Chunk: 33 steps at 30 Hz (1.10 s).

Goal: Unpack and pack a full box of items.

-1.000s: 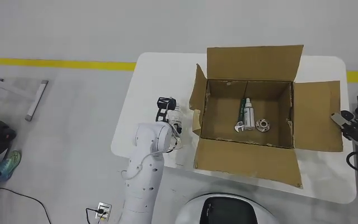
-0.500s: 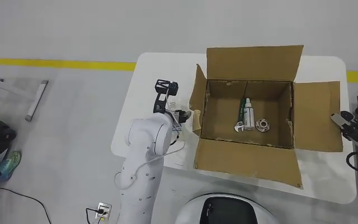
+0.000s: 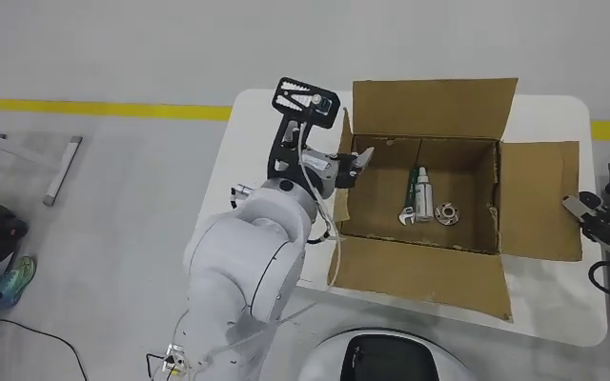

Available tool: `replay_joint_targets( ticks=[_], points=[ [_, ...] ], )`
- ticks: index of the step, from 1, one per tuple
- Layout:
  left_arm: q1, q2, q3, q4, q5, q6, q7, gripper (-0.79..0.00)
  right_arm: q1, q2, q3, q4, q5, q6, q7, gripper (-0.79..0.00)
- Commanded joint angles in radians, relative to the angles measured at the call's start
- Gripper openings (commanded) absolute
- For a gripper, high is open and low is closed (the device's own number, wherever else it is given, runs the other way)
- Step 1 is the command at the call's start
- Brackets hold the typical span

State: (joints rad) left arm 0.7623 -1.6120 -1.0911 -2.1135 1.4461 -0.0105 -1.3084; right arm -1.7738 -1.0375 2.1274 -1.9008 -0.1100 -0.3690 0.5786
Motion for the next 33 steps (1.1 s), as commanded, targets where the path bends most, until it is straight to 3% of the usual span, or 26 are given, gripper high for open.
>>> replay_joint_targets(
  ticks=[1,7,10,20,33],
  points=[
    [-0.011,-0.002,0.025,0.043,0.008,-0.007,-0.001,0.0,-0.004,0.0,0.002,-0.001,0.001,-0.002,-0.002,-0.785],
    [-0.021,-0.006,0.069,0.221,0.106,0.022,0.006,0.0,-0.013,-0.002,0.006,-0.004,0.005,-0.005,-0.007,-0.785],
    [-0.023,-0.005,0.07,0.268,0.185,0.034,0.006,0.0,-0.019,-0.002,0.008,-0.002,0.003,-0.012,-0.011,-0.785],
    [-0.004,0.001,-0.009,0.319,0.255,0.044,0.006,0.0,-0.022,-0.003,-0.001,0.01,-0.014,-0.015,-0.019,-0.785],
    [0.019,0.002,-0.091,0.407,0.214,0.061,0.037,0.0,-0.008,-0.002,-0.018,0.026,-0.044,-0.004,-0.014,-0.785]
  ],
)
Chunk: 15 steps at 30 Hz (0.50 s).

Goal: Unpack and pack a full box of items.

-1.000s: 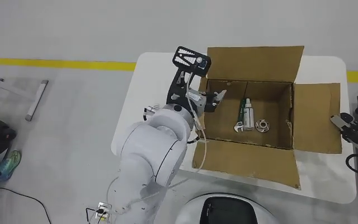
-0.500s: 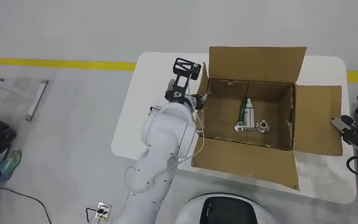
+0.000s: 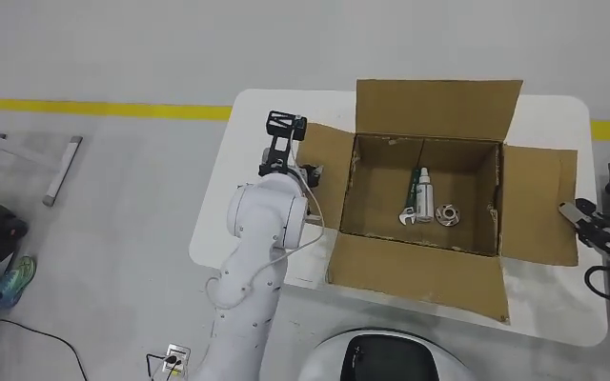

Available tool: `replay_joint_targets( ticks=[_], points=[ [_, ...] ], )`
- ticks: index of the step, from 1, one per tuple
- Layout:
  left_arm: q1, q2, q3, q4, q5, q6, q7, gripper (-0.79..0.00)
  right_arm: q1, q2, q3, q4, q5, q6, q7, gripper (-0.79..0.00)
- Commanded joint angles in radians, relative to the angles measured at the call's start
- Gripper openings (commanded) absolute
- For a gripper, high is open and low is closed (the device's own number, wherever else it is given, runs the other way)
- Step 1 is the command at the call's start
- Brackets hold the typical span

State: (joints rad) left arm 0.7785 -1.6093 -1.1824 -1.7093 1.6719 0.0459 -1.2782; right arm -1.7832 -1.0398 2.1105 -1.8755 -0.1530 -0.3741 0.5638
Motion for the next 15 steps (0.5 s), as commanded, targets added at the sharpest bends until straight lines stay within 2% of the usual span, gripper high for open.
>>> replay_joint_targets(
  ticks=[1,3,4,5,6,7,15],
  points=[
    [0.005,-0.002,0.002,0.003,-0.025,0.003,0.013,0.0,0.002,0.0,-0.001,0.0,-0.002,0.002,0.001,-0.785],
    [0.006,-0.003,0.008,0.002,-0.025,0.002,0.017,0.0,0.006,0.001,0.002,-0.002,0.001,0.005,0.001,-0.785],
    [0.007,-0.004,0.012,-0.003,-0.03,0.004,0.019,0.0,0.008,0.001,0.007,-0.004,0.008,0.01,0.001,-0.714],
    [0.007,-0.005,0.015,-0.008,-0.03,0.005,0.02,0.0,0.008,0.001,0.014,-0.008,0.015,0.015,0.005,-0.714],
    [0.007,-0.006,0.019,-0.015,-0.032,0.005,0.021,0.0,0.009,0.002,0.027,-0.014,0.028,0.02,0.005,-0.105],
    [0.006,-0.007,0.021,-0.024,-0.035,0.004,0.023,0.0,0.012,0.001,0.043,-0.019,0.057,0.027,-0.004,0.0],
    [0.012,-0.009,0.009,-0.109,-0.055,0.005,0.026,0.0,-0.001,0.003,0.23,-0.197,0.153,0.073,0.001,0.0]
  ],
)
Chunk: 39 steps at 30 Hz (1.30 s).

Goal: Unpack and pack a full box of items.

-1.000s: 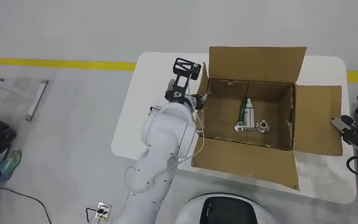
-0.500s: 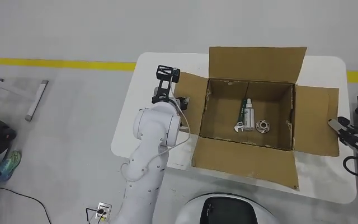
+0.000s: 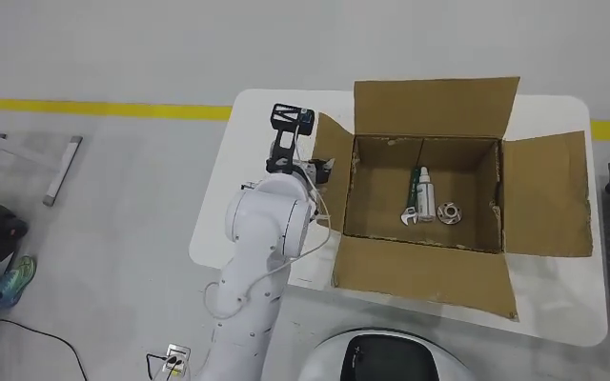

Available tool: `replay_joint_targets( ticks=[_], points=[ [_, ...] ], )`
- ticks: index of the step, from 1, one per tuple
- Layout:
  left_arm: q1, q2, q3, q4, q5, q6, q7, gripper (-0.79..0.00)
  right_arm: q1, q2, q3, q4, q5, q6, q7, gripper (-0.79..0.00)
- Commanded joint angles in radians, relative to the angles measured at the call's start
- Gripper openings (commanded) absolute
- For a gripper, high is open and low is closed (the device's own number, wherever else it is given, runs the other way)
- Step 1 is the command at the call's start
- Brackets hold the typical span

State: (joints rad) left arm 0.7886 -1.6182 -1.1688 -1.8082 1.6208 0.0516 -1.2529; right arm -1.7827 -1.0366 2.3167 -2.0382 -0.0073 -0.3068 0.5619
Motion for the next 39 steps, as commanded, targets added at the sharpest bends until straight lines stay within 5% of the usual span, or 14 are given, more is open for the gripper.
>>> replay_joint_targets(
  ticks=[1,6,12,24,39],
  points=[
    [0.003,0.001,-0.009,-0.019,-0.005,-0.003,0.003,0.0,-0.004,0.0,0.037,-0.069,0.016,0.008,0.007,0.0],
    [0.012,0.003,-0.037,-0.06,-0.017,-0.013,0.014,0.0,-0.016,0.004,0.02,-0.226,0.01,0.018,0.078,0.0],
    [0.014,0.009,-0.073,-0.063,-0.011,-0.045,0.003,0.0,0.038,0.018,-0.186,-0.291,-0.223,0.156,0.1,0.0],
    [0.014,0.009,-0.073,-0.063,-0.011,-0.045,0.003,0.0,0.295,0.034,-0.639,-0.129,-0.74,0.292,0.119,0.0],
    [0.014,0.009,-0.073,-0.063,-0.011,-0.045,0.003,0.0,0.307,0.034,-0.653,-0.12,-0.787,0.298,0.103,0.0]
  ],
)
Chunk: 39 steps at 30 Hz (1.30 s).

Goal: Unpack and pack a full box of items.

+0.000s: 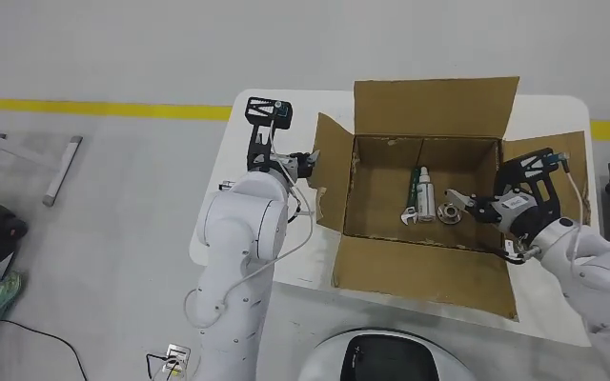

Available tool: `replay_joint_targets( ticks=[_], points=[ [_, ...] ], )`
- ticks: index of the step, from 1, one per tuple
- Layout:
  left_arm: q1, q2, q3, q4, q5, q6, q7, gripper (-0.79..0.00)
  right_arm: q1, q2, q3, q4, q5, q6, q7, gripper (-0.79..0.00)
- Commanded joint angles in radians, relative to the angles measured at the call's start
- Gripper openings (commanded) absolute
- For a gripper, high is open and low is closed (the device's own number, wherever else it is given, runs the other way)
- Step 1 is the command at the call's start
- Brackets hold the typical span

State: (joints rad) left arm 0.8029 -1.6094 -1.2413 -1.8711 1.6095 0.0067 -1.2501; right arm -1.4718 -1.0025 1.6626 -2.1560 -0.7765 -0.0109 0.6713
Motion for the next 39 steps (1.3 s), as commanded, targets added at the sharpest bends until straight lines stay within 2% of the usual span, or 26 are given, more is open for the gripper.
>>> replay_joint_targets(
  ticks=[1,4,9,16,20,31,34,39],
  points=[
    [0.0,0.0,0.0,0.0,0.0,0.0,0.0,0.0,-0.006,0.0,-0.001,-0.008,-0.037,0.007,0.0,0.0],
    [0.0,0.0,0.0,0.0,0.0,0.0,0.0,0.0,0.01,-0.002,-0.029,-0.043,-0.076,0.062,0.028,0.0],
    [0.0,0.0,0.0,0.0,0.0,0.0,0.0,0.0,0.093,-0.007,-0.145,-0.049,-0.155,0.129,0.115,0.0],
    [0.0,0.0,0.0,0.0,0.0,0.0,0.0,0.0,0.293,-0.033,-0.394,0.075,-0.336,0.286,0.266,0.0],
    [0.0,0.0,0.0,0.0,0.0,0.0,0.0,0.0,0.374,-0.051,-0.484,0.188,-0.354,0.301,0.285,0.0],
    [0.0,0.0,0.0,0.0,0.0,0.0,0.0,0.0,0.385,-0.053,-0.492,0.204,-0.359,0.297,0.284,0.0],
    [0.0,0.0,0.0,0.0,0.0,0.0,0.0,0.0,0.373,-0.047,-0.477,0.204,-0.436,0.23,0.254,0.0],
    [0.0,0.0,0.0,0.0,0.0,0.0,0.0,0.0,0.376,-0.049,-0.443,0.229,-0.365,0.177,0.274,0.0]
  ],
)
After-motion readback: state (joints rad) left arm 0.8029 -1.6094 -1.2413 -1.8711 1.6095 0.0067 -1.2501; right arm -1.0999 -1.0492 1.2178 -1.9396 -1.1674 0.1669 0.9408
